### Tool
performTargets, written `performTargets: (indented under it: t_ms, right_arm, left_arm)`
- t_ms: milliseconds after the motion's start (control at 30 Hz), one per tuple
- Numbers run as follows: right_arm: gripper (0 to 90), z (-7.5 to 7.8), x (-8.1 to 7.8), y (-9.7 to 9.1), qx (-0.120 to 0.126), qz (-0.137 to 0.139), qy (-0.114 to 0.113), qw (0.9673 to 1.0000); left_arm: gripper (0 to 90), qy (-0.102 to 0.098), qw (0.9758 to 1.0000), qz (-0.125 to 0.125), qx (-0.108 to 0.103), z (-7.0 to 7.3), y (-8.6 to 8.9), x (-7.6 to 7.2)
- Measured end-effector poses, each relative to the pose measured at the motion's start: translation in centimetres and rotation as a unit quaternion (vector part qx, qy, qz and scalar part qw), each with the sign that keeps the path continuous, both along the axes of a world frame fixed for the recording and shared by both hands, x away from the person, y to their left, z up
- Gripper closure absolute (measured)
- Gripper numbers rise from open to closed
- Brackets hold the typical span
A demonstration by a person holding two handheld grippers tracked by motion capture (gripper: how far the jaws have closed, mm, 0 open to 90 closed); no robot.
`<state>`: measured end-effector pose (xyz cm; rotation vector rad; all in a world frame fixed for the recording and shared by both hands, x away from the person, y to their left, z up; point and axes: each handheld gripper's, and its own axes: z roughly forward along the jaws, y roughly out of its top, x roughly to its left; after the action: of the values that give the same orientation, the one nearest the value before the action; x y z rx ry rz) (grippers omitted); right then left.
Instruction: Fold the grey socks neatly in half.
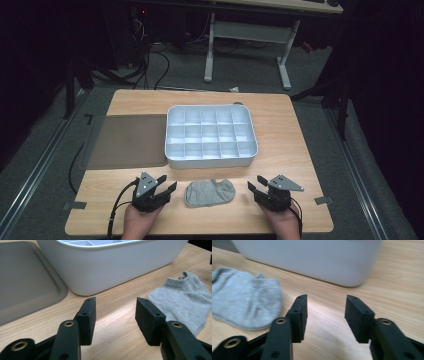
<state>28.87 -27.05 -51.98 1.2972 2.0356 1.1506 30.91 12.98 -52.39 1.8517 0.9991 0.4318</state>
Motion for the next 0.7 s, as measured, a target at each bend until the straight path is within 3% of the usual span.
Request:
performTargets:
  t_ms: [267, 433, 700]
  right_arm:
    - [47.8, -0.1, -0.2, -0.5, 0.000, -0.014, -0.004, 0.9999]
    - [47.6, -0.4, -0.6, -0.3, -0.007, -0.011, -0.007, 0.9999]
    - [50.5, -0.3, -0.4, 0.0, -0.003, -0.002, -0.001, 1.0000]
  left_arm:
    - [46.4, 0.007, 1.0000, -0.003, -0.001, -0.1, -0.4, 0.2]
    - [44.5, 0.011, 0.9998, -0.014, 0.011, -0.1, -1.1, 0.2]
    - [43.7, 0.023, 0.9993, -0.028, 0.006, -0.1, -1.3, 0.0]
